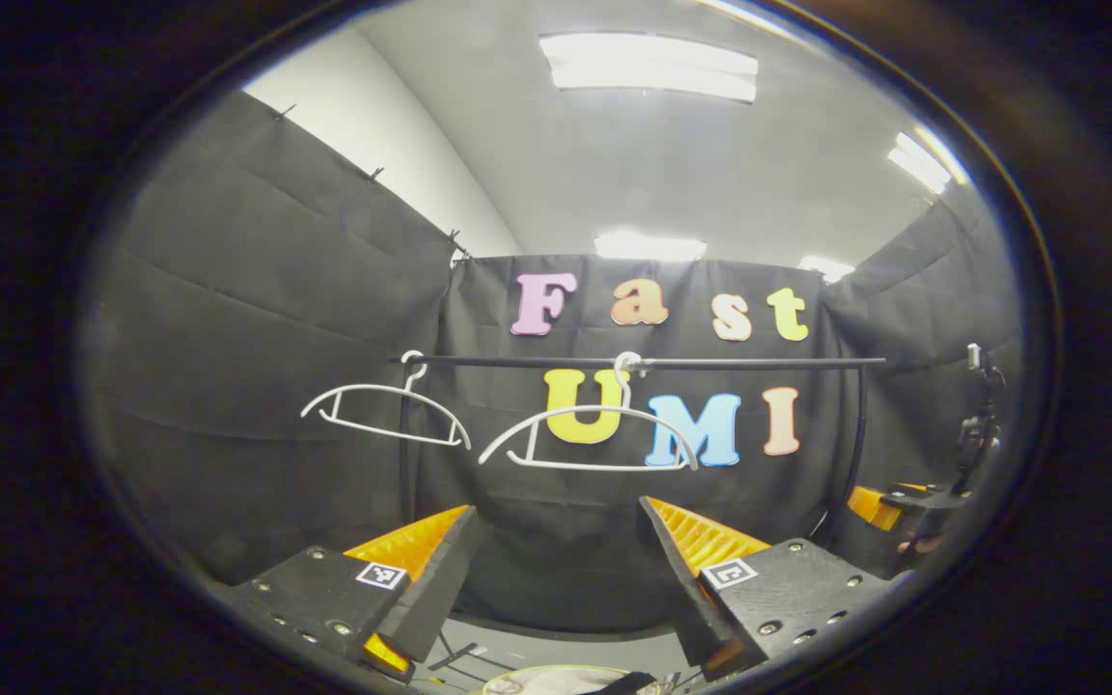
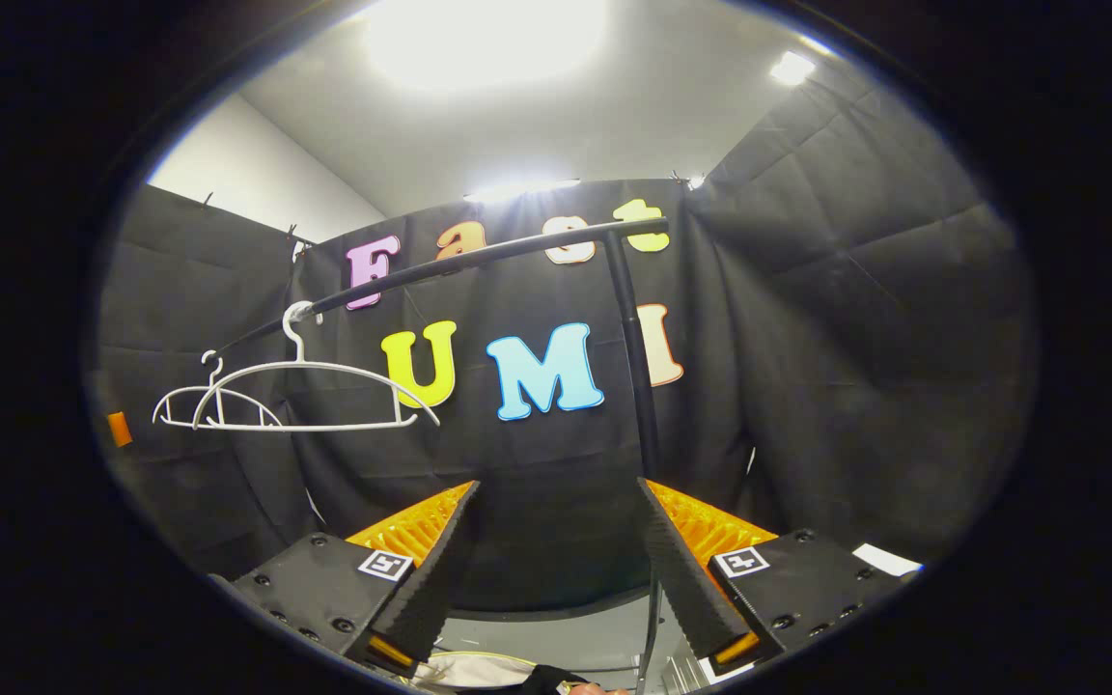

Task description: Grasp the clothes on the hanger with both hands and then place them into the laundry hamper below.

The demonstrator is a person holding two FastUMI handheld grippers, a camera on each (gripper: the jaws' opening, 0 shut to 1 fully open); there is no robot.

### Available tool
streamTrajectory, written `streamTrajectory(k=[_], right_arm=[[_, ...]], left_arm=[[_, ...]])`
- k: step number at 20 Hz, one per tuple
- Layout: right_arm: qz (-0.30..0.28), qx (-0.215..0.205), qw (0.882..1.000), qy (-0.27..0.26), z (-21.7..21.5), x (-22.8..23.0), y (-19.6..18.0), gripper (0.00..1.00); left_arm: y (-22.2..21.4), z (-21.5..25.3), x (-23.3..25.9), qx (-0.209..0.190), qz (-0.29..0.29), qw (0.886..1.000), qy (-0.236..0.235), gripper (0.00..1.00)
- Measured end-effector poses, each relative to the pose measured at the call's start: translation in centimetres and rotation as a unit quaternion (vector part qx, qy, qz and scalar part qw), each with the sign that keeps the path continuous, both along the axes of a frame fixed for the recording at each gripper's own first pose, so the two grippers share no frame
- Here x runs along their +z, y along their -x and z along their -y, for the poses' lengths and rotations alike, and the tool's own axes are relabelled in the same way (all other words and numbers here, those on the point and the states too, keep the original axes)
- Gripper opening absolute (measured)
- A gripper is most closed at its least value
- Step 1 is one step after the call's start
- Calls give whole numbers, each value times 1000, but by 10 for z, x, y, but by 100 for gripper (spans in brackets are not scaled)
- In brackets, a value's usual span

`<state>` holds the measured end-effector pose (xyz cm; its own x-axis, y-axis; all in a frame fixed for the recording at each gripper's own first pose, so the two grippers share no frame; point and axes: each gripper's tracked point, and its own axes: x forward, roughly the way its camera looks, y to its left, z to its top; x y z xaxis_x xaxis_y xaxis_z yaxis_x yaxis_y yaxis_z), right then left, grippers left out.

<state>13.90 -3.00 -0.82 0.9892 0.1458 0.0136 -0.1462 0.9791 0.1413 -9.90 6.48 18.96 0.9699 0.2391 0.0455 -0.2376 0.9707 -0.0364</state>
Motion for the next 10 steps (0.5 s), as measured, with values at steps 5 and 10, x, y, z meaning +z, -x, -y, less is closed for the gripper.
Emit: streamTrajectory(k=[5,10], right_arm=[[4,7,1000,10,-9,1,4,98],[-4,13,1000,8,-19,-1,4,98]], left_arm=[[6,-20,-7,17,-4,1000,12,93],[7,-34,-27,24,-20,999,36,94]])
